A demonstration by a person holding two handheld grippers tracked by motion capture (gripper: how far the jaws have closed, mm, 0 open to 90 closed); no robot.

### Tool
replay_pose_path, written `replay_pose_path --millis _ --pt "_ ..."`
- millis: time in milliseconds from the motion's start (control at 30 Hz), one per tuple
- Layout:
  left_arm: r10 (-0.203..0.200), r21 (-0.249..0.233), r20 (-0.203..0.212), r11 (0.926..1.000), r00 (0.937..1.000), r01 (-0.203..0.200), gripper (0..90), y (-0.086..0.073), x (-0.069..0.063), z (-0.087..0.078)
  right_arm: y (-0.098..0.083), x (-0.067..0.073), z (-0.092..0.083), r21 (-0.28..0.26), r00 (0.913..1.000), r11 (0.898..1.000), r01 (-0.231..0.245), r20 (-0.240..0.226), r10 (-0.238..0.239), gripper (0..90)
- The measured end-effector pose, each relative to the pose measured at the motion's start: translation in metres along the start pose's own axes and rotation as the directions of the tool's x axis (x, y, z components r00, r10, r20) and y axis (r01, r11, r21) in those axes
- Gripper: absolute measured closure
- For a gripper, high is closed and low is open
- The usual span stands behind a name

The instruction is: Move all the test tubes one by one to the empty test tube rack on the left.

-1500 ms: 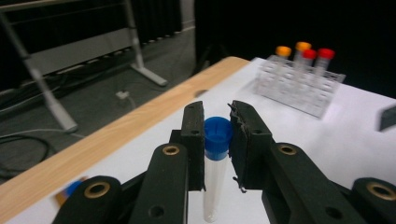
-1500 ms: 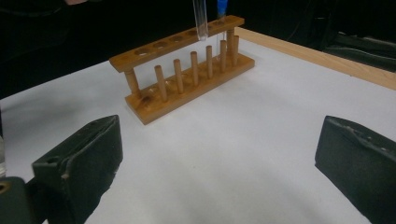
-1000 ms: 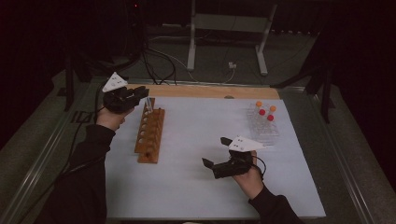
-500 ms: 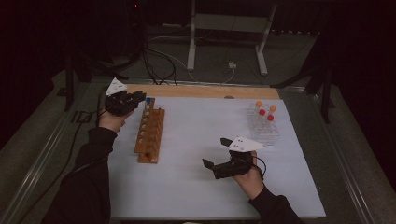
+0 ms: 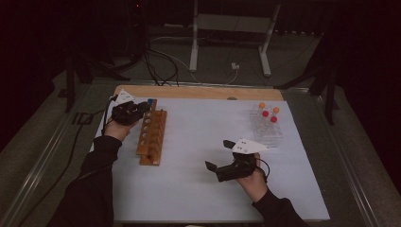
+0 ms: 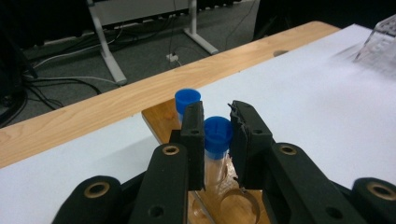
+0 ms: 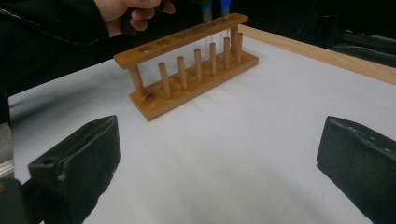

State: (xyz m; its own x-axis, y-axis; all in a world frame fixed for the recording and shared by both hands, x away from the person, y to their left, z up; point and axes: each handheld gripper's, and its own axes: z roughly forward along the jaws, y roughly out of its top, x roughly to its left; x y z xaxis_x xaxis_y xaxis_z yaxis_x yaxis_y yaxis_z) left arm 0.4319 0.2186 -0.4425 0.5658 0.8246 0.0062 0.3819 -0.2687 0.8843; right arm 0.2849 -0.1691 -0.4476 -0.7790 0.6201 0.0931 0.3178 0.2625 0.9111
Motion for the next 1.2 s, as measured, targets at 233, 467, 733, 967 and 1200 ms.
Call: replay_pose_path --millis 233,467,733,967,1200 --pt "-0.002 0.003 -0.001 1.0000 1.0000 0.002 77.2 -0.003 -0.001 0.002 0.000 0.000 0.000 0.005 1.0000 1.000 0.000 -0.005 0.000 0.0" --pt "0.005 0.006 0.011 1.0000 0.9999 -0.005 73.3 -0.003 -0.002 0.001 0.000 0.000 0.000 0.003 1.0000 1.000 0.000 -0.006 0.000 0.0" --pt "-0.001 -0.012 0.070 0.9999 0.9976 0.002 42.8 0.003 -0.014 -0.022 0.002 -0.003 -0.004 -0.005 1.0000 1.000 0.005 0.004 -0.005 0.0" --pt "-0.002 -0.039 0.155 0.9992 0.9879 0.009 25.5 -0.002 -0.032 -0.047 0.007 -0.016 -0.018 -0.032 0.9979 0.999 0.008 0.064 -0.006 0.0" --pt "0.012 -0.039 0.249 0.9992 0.9685 -0.002 6.3 -0.012 -0.057 -0.061 0.011 -0.038 -0.039 -0.066 0.9885 0.998 0.001 0.151 0.009 0.0"
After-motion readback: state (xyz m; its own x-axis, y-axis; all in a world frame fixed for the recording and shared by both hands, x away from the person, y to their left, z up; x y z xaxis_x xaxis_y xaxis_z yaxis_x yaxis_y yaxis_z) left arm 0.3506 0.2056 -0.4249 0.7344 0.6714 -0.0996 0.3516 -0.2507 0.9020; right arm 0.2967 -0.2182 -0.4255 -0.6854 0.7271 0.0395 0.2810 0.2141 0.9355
